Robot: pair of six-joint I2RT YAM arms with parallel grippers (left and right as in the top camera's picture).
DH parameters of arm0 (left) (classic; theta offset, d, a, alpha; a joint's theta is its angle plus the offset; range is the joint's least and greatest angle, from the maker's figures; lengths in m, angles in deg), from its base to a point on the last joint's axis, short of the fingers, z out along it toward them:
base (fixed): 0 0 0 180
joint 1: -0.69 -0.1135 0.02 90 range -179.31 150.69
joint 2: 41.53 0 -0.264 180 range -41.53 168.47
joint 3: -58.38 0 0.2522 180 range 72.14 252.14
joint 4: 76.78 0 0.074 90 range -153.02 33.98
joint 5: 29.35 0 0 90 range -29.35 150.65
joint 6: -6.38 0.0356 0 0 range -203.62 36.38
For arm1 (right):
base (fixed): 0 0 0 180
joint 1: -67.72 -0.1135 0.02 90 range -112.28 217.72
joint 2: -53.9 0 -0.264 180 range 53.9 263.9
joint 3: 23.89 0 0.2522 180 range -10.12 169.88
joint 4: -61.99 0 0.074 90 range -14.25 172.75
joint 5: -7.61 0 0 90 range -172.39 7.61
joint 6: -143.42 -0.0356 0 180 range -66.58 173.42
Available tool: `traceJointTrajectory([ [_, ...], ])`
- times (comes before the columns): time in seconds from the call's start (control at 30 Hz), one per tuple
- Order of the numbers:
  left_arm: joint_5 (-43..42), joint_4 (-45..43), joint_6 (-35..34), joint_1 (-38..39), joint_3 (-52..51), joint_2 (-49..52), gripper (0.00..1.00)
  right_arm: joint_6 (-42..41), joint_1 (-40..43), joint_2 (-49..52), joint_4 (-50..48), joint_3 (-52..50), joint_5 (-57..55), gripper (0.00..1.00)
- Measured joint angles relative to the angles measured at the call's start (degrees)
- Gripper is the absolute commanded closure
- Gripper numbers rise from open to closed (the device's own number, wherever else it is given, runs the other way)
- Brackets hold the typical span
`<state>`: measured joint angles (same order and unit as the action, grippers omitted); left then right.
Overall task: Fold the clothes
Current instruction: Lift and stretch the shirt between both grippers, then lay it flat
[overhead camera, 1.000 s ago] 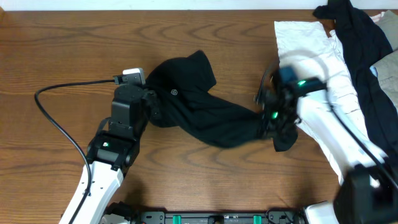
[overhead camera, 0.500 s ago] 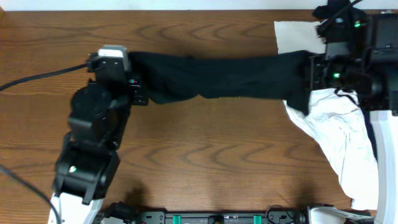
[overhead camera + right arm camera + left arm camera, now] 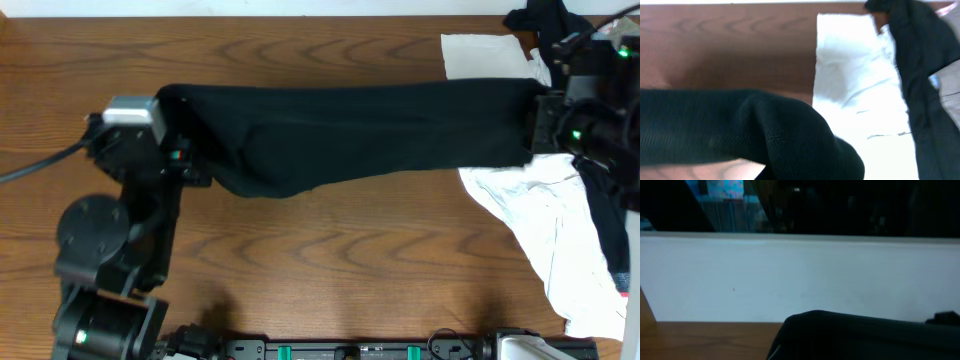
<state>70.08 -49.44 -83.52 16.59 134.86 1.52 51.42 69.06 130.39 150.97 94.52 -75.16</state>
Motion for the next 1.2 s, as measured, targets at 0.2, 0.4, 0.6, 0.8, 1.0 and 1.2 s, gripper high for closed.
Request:
traceJointTrajectory([
  [0.2,0.33,0.02,0.02,0.00,0.39,1.36,0.94,-0.39,0.02,-0.17,-0.90,0.81,-0.83,0.99],
  [0.4,1.11,-2.60,0.15,-0.48,0.63,14.01,0.94,-0.39,0.02,8.41,-1.40,1.07,0.68,0.99],
  [0.6,-3.85,-19.41,-0.17,-5.35,1.18,32.09,0.94,0.57,0.04,22.32,-13.31,0.92,7.52,0.99],
  [0.8,-15.43,-14.84,-1.95,-10.67,17.16,45.05,0.94,1.16,0.28,27.28,-19.65,3.08,12.17,0.99],
  [1.0,-22.14,16.52,-2.95,-12.07,34.71,41.81,0.94,2.45,1.44,24.48,-2.32,14.03,13.35,0.86],
  [1.2,-26.29,54.53,-5.03,-12.00,36.85,35.26,0.48,4.07,1.55,21.42,21.62,11.98,10.49,0.43],
])
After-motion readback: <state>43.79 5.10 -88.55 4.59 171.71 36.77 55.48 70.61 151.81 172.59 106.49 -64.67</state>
